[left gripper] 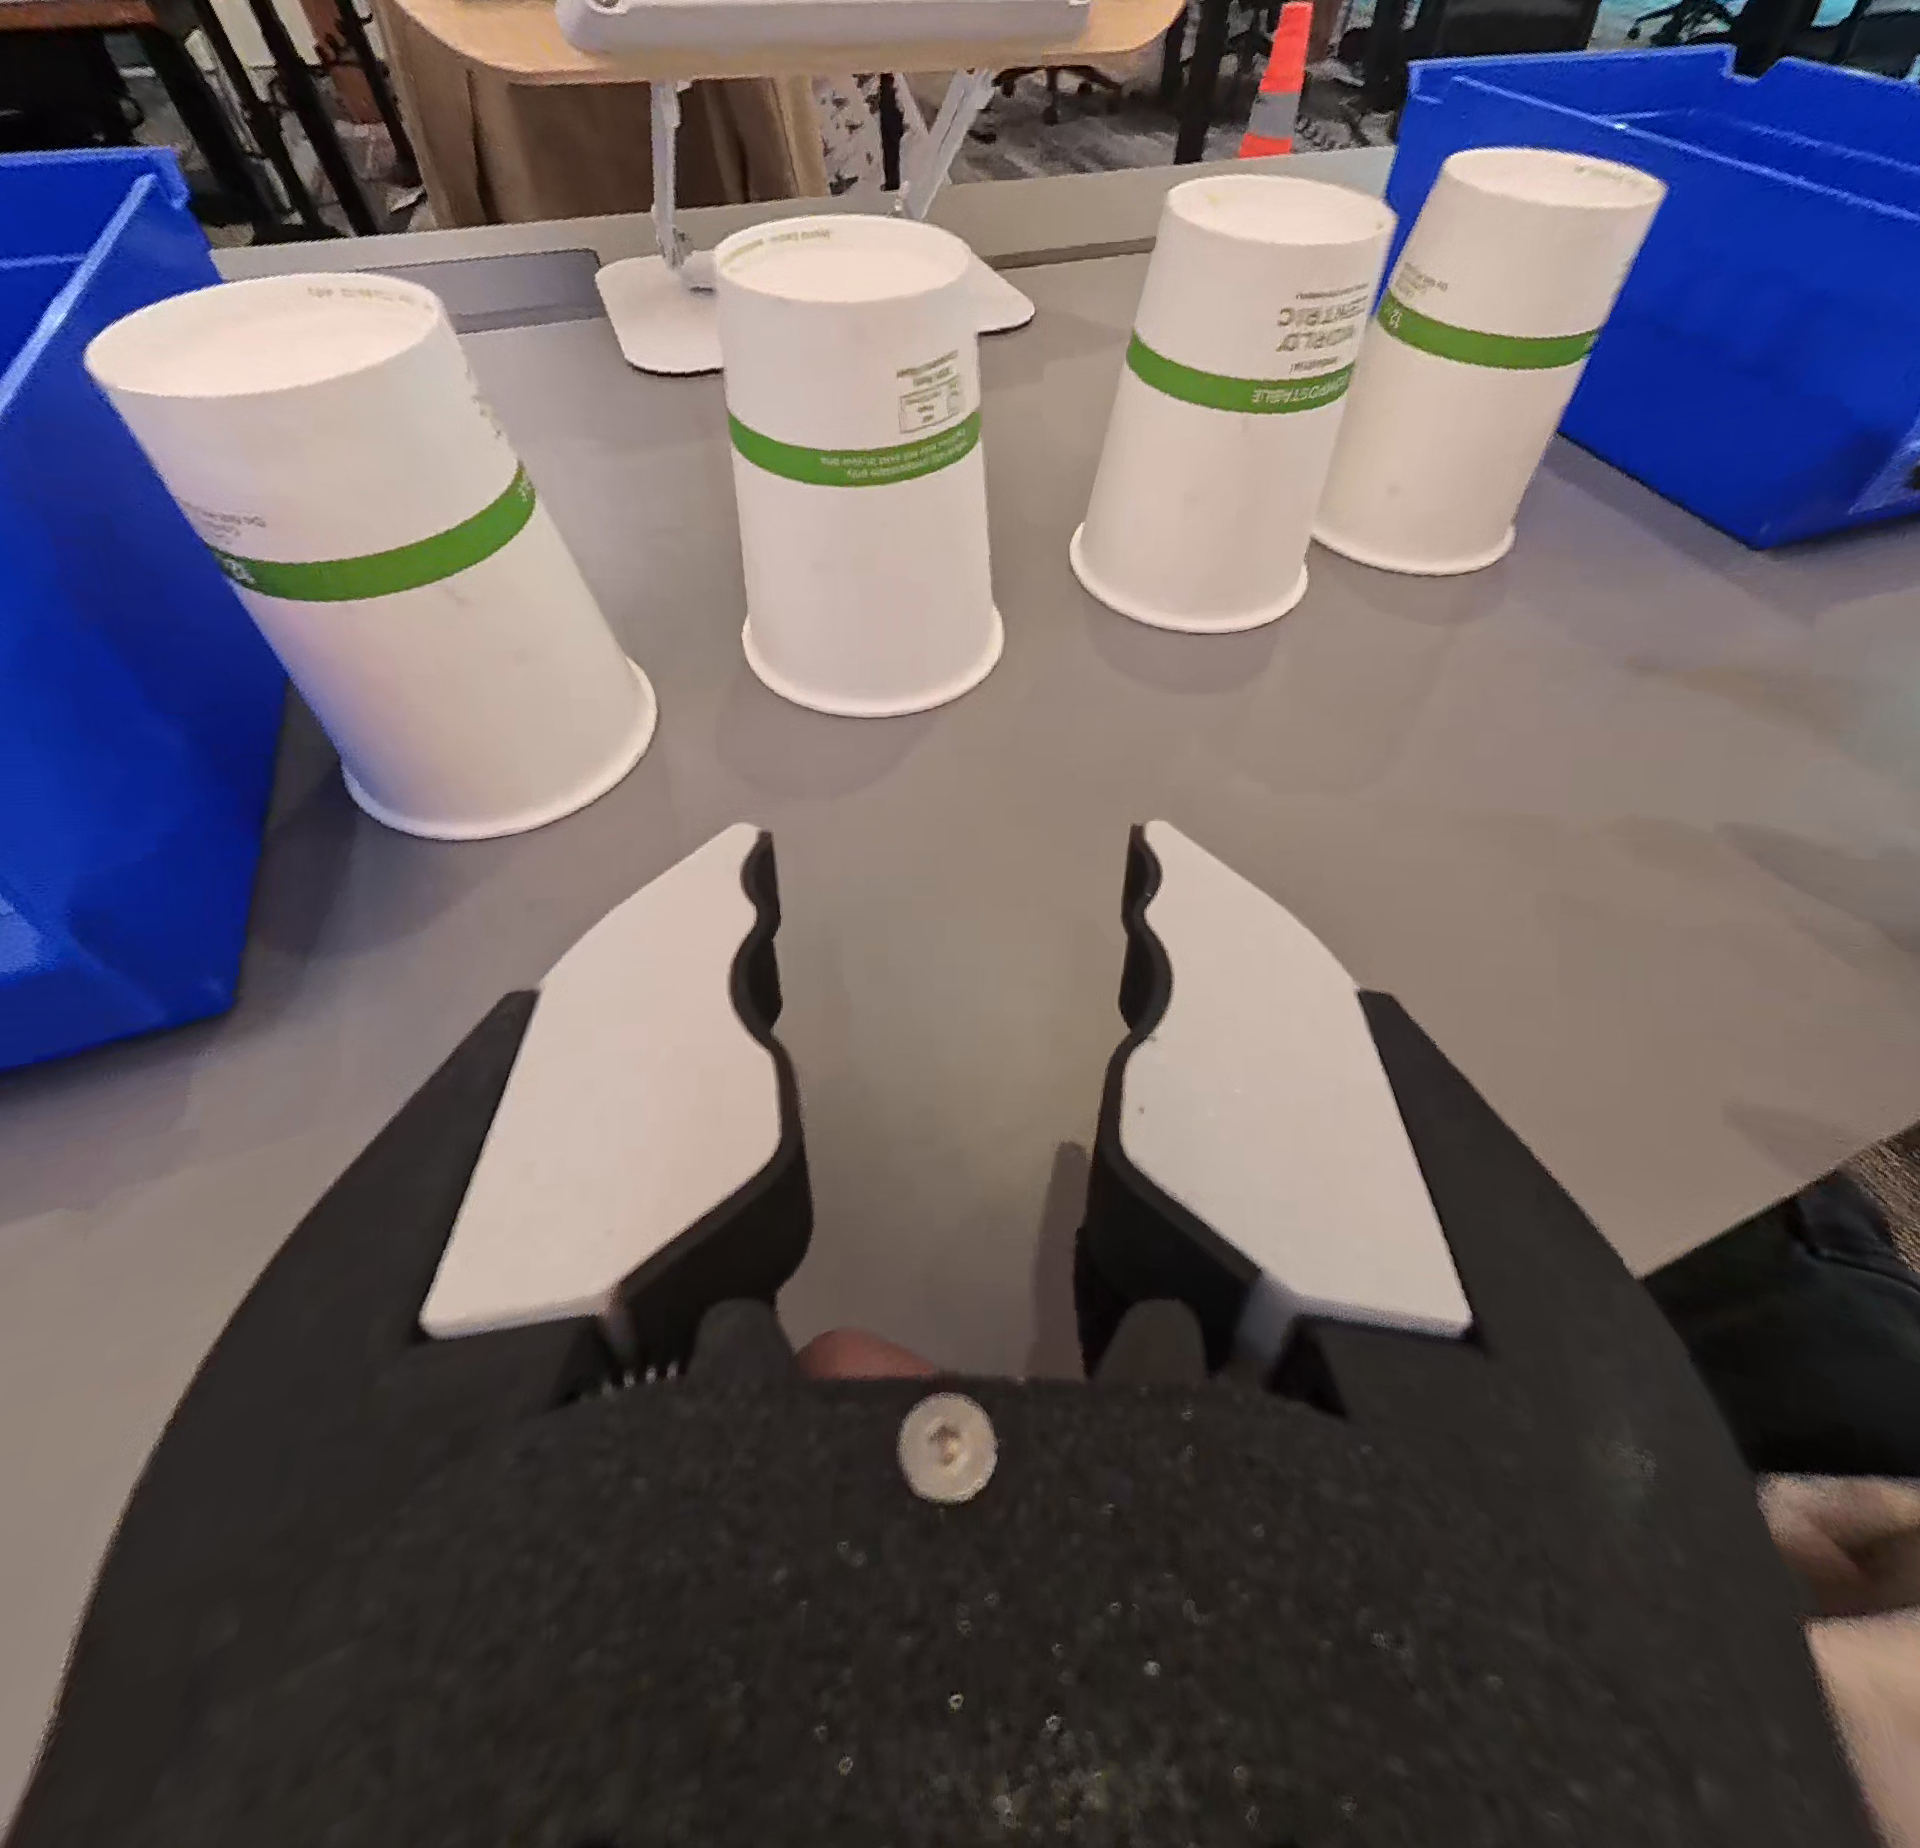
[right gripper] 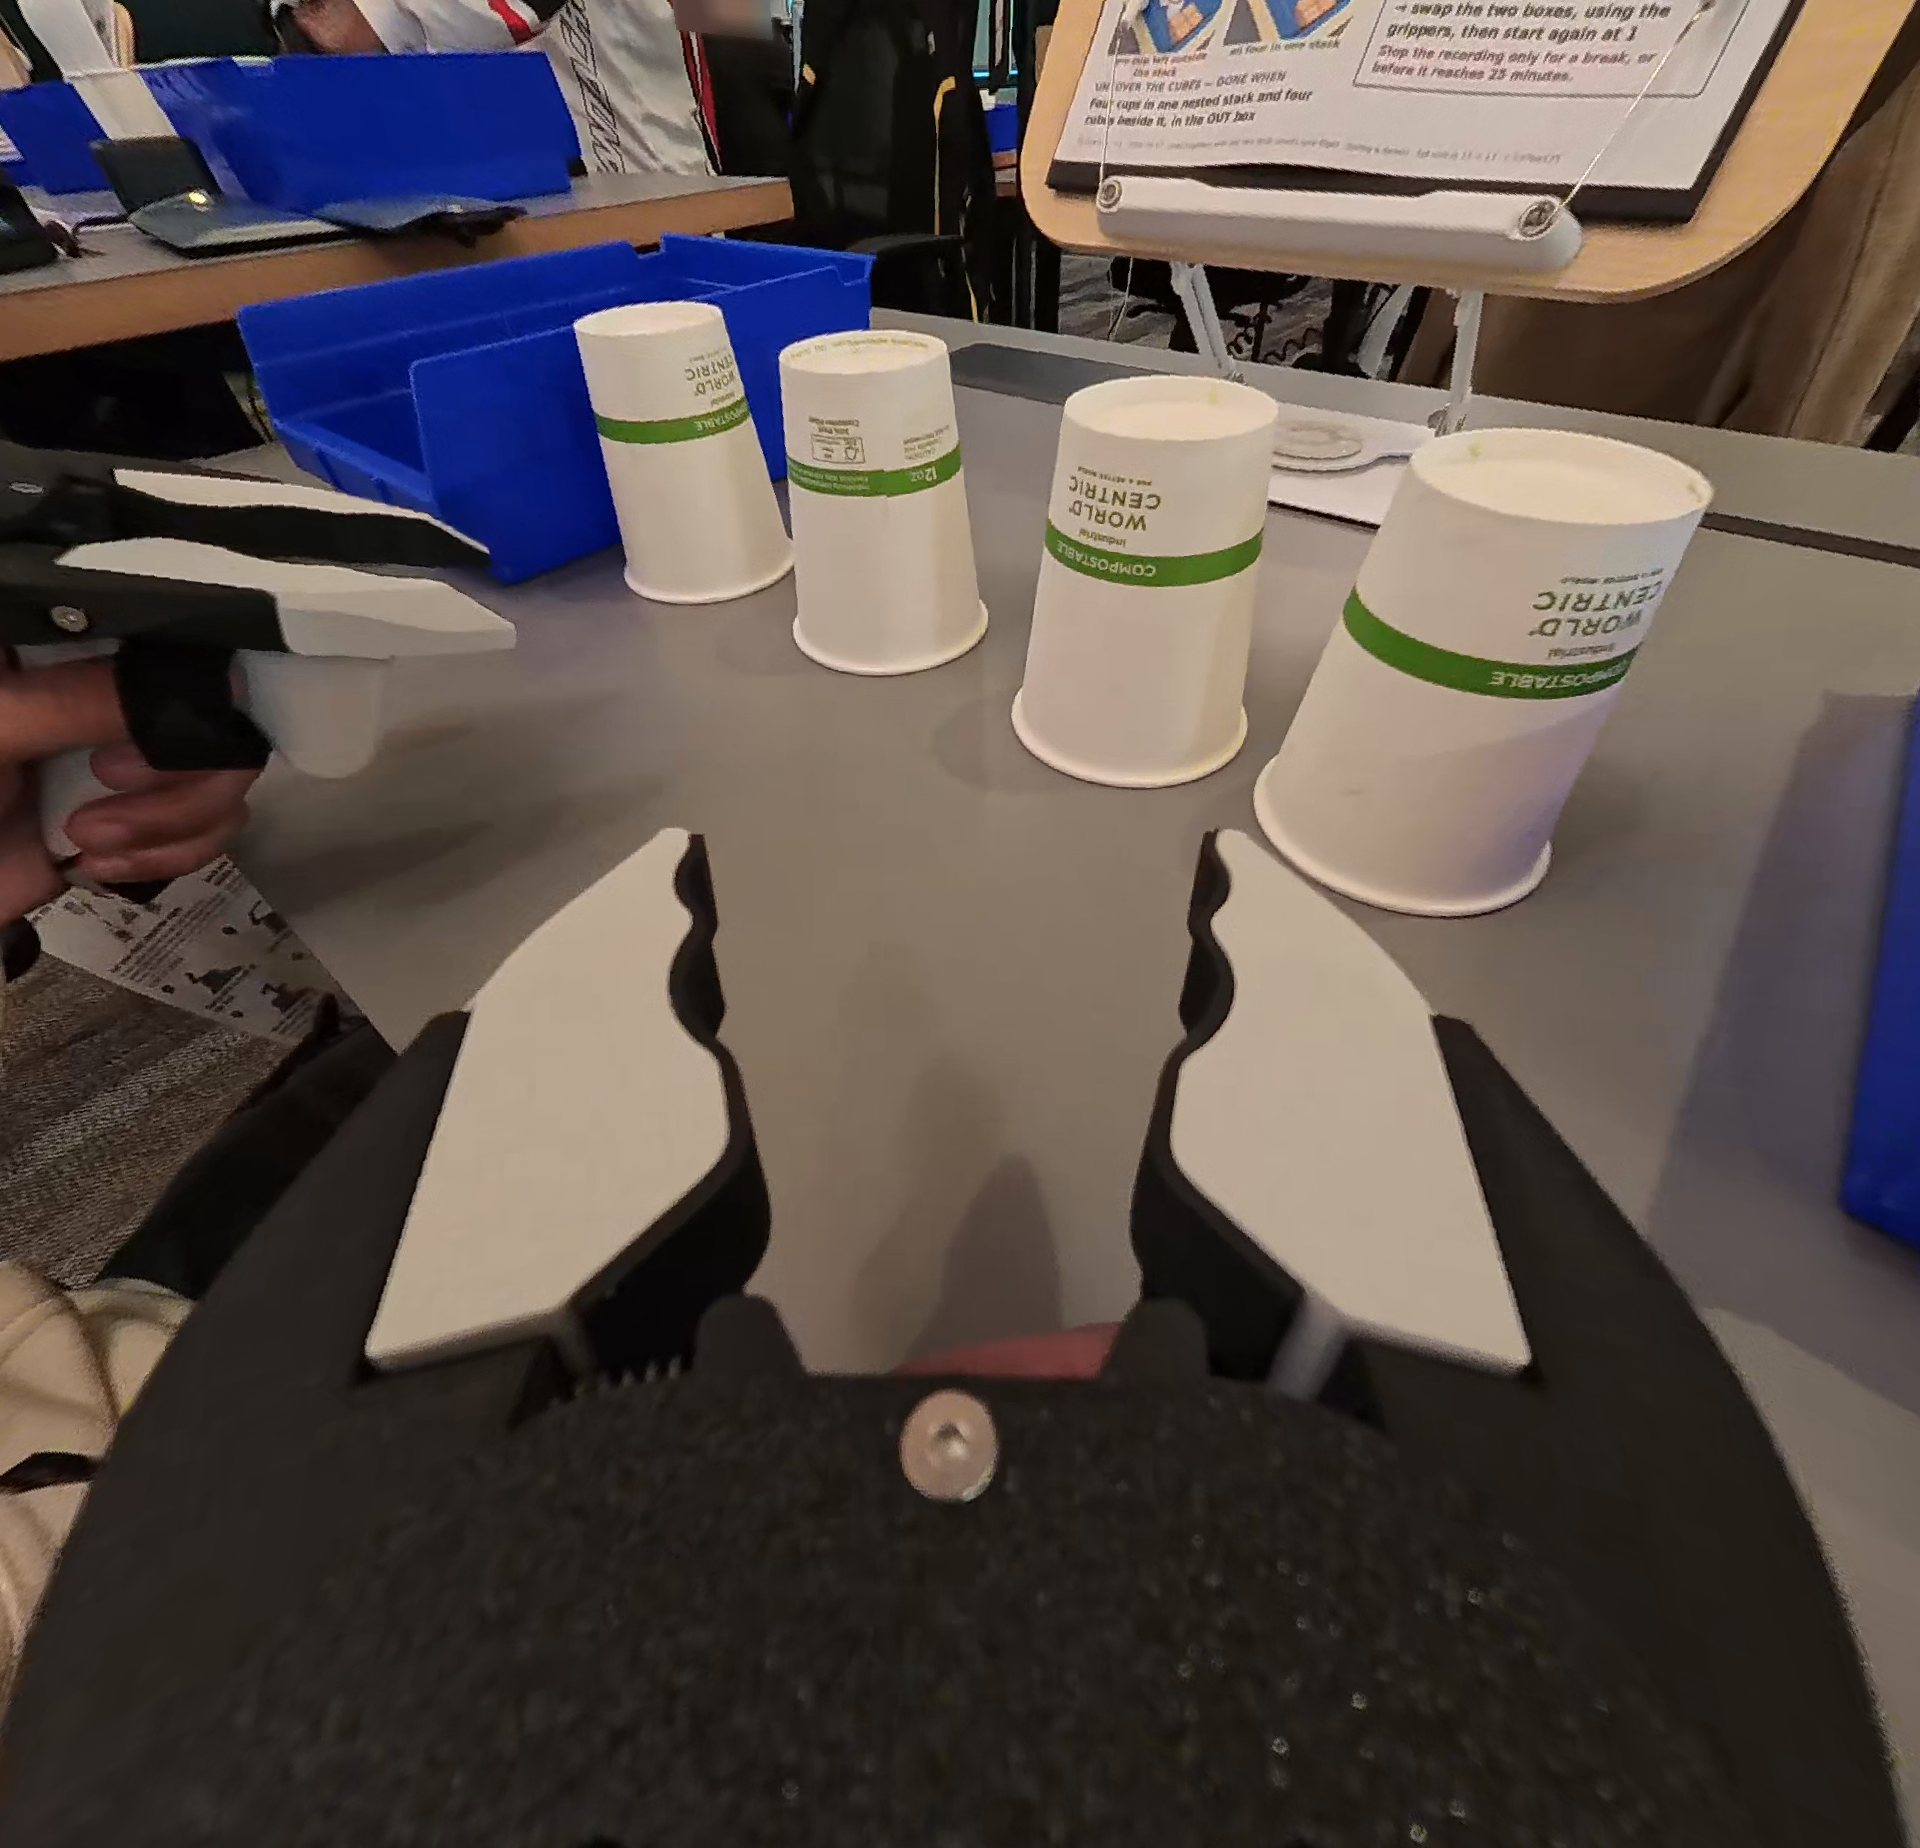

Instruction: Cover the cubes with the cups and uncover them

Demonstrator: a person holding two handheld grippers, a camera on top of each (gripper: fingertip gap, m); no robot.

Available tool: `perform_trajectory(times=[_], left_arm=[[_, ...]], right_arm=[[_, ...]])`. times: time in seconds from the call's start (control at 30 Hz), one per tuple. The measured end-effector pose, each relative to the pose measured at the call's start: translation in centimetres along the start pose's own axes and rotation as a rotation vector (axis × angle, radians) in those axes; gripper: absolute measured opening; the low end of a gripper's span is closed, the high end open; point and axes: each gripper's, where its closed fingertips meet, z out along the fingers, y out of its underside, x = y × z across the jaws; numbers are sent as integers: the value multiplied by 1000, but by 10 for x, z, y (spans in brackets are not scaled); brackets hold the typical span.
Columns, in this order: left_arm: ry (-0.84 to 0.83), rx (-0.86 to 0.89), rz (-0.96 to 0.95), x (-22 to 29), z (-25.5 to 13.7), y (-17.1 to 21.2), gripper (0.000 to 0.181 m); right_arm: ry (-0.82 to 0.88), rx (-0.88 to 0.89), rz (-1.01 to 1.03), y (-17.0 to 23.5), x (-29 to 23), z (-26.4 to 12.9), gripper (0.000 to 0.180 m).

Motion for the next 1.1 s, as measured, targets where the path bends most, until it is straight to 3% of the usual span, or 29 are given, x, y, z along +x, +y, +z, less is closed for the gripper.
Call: perform_trajectory(times=[1.1], left_arm=[[23, -56, -24, -4, 4, 12, 62]], right_arm=[[-14, -27, 29, 5, 2, 3, 87]])
